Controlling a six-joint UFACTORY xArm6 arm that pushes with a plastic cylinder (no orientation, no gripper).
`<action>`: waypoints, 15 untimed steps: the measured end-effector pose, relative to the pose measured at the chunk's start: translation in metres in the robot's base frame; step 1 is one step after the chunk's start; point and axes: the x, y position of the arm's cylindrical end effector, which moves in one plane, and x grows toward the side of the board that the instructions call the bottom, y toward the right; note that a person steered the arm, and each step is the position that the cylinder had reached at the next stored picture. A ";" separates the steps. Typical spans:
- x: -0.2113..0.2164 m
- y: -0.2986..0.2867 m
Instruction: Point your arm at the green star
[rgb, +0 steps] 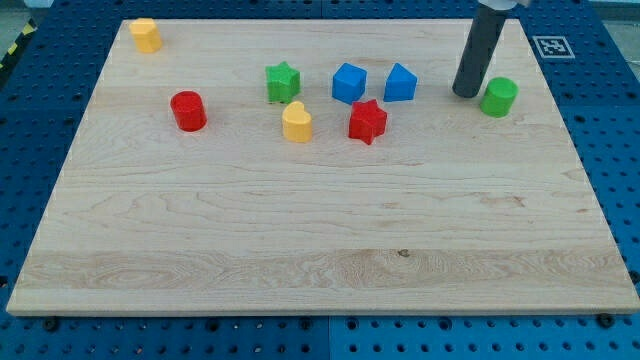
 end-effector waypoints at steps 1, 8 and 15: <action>0.012 0.015; -0.084 -0.100; -0.068 -0.333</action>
